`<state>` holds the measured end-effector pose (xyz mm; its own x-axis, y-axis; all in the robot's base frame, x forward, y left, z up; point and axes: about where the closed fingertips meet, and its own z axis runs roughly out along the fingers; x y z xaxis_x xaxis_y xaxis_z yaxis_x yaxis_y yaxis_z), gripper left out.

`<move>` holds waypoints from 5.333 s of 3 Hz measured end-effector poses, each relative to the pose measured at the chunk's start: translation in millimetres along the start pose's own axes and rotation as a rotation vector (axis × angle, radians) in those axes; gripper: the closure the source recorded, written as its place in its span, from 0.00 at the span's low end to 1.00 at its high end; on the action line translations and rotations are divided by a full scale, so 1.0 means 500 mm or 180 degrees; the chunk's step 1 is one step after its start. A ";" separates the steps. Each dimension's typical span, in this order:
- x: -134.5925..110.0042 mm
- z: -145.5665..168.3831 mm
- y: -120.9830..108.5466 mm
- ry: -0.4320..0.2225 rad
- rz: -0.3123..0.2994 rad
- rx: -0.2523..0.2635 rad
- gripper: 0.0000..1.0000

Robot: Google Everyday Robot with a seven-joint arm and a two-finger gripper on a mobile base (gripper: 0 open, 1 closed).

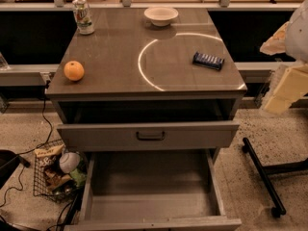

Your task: Move rxbar blueberry near 7up can

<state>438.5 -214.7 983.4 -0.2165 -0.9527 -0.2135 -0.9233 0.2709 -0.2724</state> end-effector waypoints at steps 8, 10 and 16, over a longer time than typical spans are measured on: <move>0.000 0.115 -0.328 -0.2320 0.0873 0.0620 0.00; -0.045 0.212 -0.413 -0.2745 0.0872 0.0551 0.00; -0.017 0.414 -0.497 -0.3187 0.1028 0.0140 0.00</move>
Offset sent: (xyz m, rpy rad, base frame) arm 0.0000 0.0000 0.0000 0.0000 0.0000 0.0000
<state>735.4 -245.6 858.9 -0.0706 -0.2907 -0.9542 -0.8518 0.5153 -0.0939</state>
